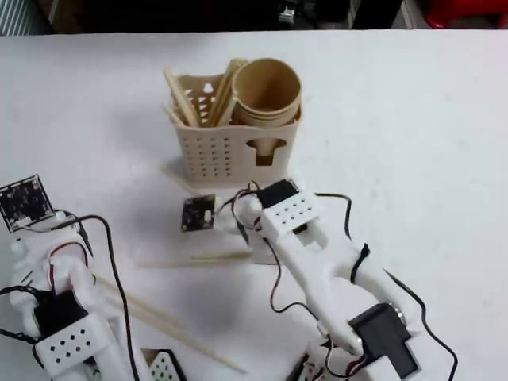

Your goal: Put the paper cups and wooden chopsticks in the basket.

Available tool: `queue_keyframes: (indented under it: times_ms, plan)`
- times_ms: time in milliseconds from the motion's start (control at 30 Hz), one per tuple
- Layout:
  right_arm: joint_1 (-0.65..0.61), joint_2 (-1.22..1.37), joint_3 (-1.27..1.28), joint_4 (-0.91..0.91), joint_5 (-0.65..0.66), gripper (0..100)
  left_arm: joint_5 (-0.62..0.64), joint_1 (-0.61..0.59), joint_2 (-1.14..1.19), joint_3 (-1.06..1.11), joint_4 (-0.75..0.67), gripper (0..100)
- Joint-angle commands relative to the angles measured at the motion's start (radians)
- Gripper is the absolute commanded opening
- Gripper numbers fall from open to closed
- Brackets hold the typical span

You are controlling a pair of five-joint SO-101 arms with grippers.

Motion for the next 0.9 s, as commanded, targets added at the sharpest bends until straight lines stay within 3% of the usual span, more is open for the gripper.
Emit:
queue_keyframes:
  times_ms: [0, 133, 333, 567, 867]
  plan:
    - [-0.045, -0.044, -0.005, -0.004, -0.146, 38.4, 0.006, -0.002, -0.013, -0.006, -0.023, 8]
    - [-0.125, -0.044, 0.0, -0.004, -0.238, 45.6, 0.006, -0.002, -0.013, -0.006, -0.023, 8]
    - [-0.226, -0.042, -0.002, -0.033, -0.275, 46.4, 0.006, -0.002, -0.013, -0.006, -0.023, 8]
    - [-0.174, 0.136, -0.048, -0.159, -0.275, 46.4, 0.006, -0.002, -0.013, -0.006, -0.023, 8]
    - [-0.165, 0.41, -0.21, -0.09, -0.273, 46.1, 0.006, -0.002, -0.013, -0.006, -0.023, 8]
